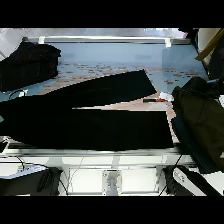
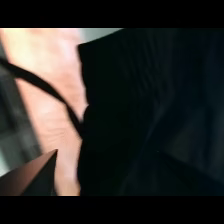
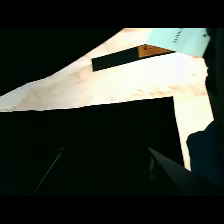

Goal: Fold the clothes and pants, and hang the long-sleeved shirts on hangers.

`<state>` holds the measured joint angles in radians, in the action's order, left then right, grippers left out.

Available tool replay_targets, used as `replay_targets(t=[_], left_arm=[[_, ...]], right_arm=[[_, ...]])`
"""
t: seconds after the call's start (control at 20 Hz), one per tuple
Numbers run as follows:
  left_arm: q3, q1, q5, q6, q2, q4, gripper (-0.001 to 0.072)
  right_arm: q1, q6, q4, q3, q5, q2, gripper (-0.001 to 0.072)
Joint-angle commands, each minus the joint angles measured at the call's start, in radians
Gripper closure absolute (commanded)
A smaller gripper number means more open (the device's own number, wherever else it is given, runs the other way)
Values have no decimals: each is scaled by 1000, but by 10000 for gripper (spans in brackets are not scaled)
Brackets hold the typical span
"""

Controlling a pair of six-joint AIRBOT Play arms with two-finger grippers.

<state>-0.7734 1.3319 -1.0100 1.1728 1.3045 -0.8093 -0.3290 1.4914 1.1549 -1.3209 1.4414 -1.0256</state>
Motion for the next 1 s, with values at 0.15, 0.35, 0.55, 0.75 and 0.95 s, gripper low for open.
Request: replay_targets(t=[0.15, 0.35, 0.55, 0.75, 0.95], left_arm=[[47, -56, 96, -94, 42, 150, 682], [-77, -91, 5, -74, 6, -59, 699], [-266, -137, -146, 114, -47, -416, 699], [-320, -248, -243, 114, -29, -454, 695], [-327, -397, -148, 114, 13, -456, 10]], right_arm=[[-1, 0, -32, 49, -16, 164, 157], [-1, 8, -21, 49, -8, 211, 158], [-1, 7, -14, 49, 5, 217, 157], [-1, 7, 41, 49, -10, 215, 157], [-1, 7, 46, 49, -14, 215, 157]])
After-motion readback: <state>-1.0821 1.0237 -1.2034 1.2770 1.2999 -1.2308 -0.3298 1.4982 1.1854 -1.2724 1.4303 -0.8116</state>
